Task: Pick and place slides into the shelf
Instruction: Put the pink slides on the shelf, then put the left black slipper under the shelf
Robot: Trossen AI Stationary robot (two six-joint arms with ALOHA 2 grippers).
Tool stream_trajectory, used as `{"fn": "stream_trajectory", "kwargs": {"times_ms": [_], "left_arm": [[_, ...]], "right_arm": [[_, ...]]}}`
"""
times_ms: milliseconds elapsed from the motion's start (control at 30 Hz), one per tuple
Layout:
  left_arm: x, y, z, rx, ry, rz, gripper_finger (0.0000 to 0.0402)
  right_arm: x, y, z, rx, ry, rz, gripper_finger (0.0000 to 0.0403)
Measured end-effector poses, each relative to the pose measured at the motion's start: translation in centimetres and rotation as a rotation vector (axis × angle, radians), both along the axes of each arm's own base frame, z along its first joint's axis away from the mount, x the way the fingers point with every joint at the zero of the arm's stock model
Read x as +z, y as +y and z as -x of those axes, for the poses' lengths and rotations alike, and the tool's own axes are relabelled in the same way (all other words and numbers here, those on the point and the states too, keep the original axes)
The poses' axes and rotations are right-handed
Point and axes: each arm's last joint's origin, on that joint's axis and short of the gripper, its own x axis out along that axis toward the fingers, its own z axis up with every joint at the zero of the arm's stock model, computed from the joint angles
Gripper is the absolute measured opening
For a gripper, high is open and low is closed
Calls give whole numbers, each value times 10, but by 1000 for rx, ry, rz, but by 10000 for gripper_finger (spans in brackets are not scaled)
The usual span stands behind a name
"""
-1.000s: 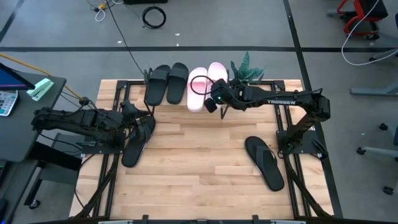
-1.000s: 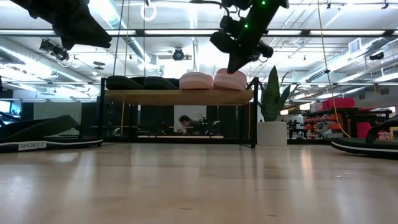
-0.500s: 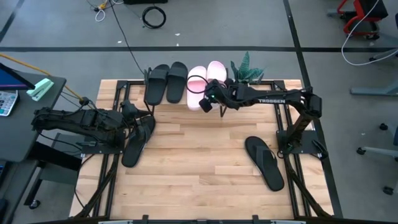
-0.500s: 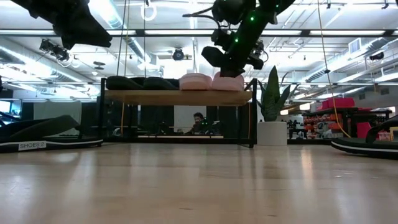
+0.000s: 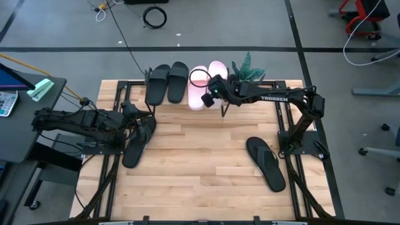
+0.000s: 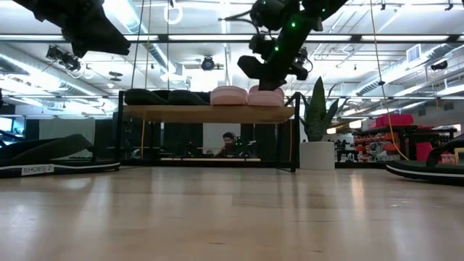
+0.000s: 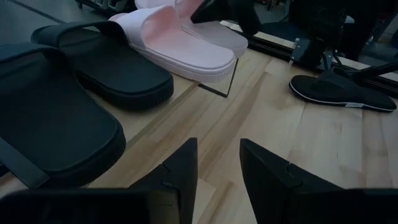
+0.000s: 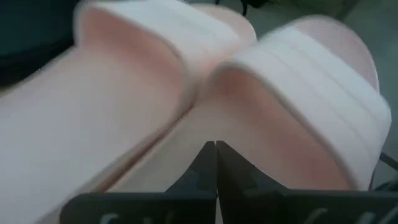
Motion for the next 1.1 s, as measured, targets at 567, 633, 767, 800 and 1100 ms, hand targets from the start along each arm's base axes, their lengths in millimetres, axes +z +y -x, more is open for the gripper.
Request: {"fn": "stream_trajectory", "kwargs": {"times_ms": [567,633,767,800,1100], "left_arm": [[0,0,0,1,-3,4,117],[0,0,0,1,-3,4,114],[0,0,0,2,-4,5,113],[0,0,0,2,-4,5,114],[0,0,0,4,-6,9,111]], "right_arm": [[-13,-12,12,-56,-6,-123,0],[-11,-11,11,-22,11,-107,0],[0,-9,5,33,15,-80,0],[3,-8,3,41,7,-73,0],[24,14,-4,111,30,-60,0]]}}
